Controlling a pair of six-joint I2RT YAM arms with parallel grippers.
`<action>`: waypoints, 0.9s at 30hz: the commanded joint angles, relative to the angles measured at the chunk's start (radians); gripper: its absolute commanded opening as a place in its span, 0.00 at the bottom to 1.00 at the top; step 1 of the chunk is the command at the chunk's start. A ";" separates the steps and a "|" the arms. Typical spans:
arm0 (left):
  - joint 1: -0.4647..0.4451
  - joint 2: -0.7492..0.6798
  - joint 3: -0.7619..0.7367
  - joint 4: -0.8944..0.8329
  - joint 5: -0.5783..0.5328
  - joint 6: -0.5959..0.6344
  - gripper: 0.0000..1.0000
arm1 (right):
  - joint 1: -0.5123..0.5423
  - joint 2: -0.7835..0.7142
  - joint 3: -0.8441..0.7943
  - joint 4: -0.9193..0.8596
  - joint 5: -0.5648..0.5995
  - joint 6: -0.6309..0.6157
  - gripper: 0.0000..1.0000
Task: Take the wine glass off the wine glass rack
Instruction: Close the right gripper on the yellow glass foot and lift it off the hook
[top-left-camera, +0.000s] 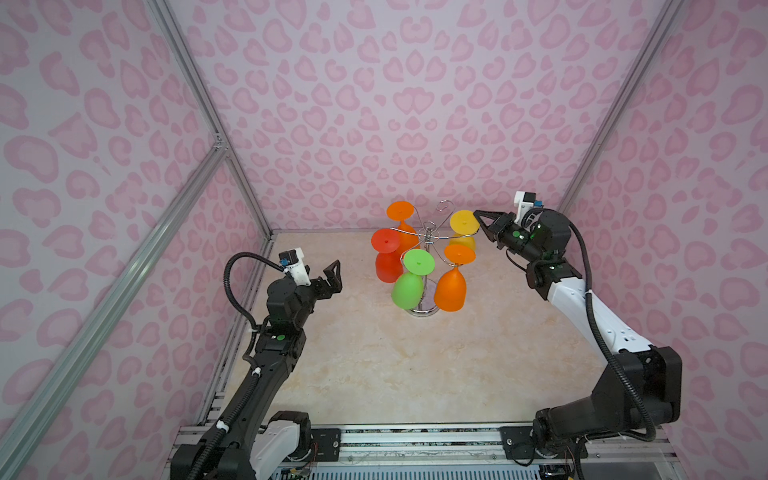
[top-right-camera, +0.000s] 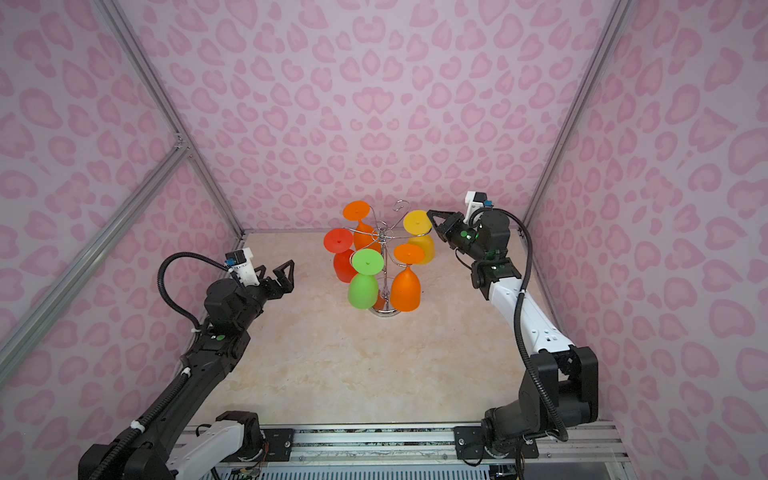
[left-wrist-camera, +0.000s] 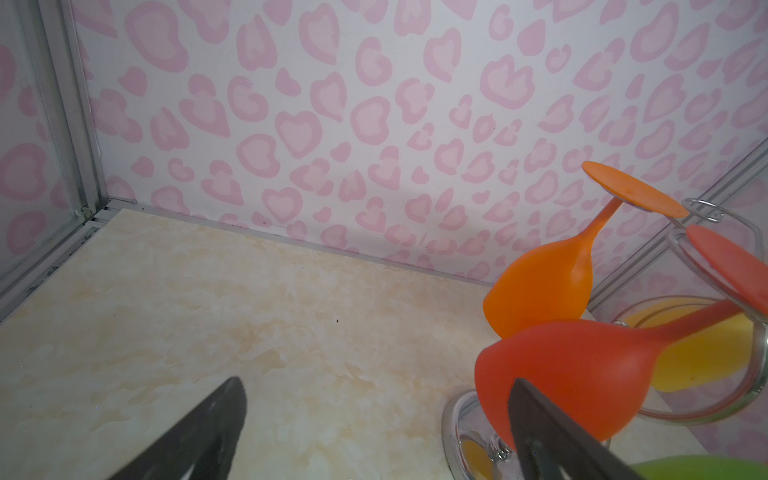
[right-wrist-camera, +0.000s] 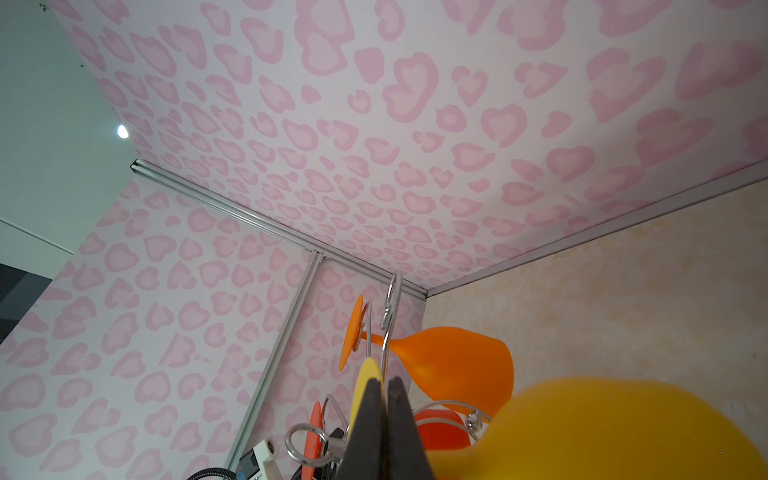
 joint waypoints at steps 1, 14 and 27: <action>0.000 0.002 -0.003 0.010 -0.006 0.007 1.00 | -0.001 0.008 0.014 -0.024 -0.042 0.026 0.00; 0.000 0.007 0.005 0.011 -0.003 0.004 1.00 | -0.021 -0.018 0.017 0.051 -0.102 0.152 0.00; 0.000 0.014 0.008 0.012 -0.001 0.006 1.00 | -0.047 -0.074 -0.039 0.035 -0.109 0.146 0.00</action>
